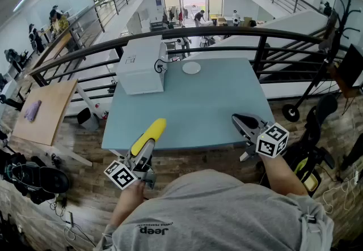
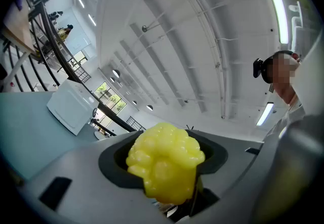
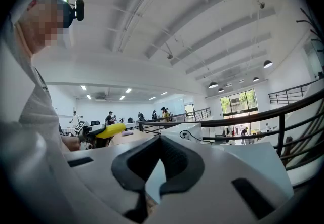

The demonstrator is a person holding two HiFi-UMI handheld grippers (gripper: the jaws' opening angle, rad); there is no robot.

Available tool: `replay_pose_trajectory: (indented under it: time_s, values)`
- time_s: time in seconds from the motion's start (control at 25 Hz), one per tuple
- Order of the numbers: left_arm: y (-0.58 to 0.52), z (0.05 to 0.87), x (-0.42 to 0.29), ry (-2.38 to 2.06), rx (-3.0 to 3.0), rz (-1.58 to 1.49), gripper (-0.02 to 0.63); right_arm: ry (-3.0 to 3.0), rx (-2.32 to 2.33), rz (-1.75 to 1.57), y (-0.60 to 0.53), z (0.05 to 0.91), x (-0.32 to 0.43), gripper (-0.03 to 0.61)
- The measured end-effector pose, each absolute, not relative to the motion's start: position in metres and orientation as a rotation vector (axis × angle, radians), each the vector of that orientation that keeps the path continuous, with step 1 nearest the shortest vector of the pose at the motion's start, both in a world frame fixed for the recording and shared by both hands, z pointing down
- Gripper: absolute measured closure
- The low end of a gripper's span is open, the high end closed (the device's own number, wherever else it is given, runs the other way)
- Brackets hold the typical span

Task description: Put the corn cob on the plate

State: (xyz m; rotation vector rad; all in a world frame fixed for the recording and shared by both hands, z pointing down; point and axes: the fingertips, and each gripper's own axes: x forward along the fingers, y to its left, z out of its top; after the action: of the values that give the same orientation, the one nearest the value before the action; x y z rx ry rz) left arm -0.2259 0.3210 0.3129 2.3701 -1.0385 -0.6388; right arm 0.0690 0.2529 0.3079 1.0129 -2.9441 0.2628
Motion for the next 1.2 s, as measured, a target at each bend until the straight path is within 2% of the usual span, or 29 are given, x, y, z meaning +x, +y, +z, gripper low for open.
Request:
replay_pose_trajectory:
  time_s: [0.6, 1.2]
  values:
    - [0.308, 0.306, -0.199, -1.035, 2.391, -0.623, 0.357, -2.973, 0.996, 0.313, 0.243, 0.303, 0.094, 0.563]
    - [0.272, 0.303, -0.076, -1.008, 2.389, -0.620, 0.357, -2.960, 0.921, 0.319, 0.237, 0.303, 0.167, 0.561]
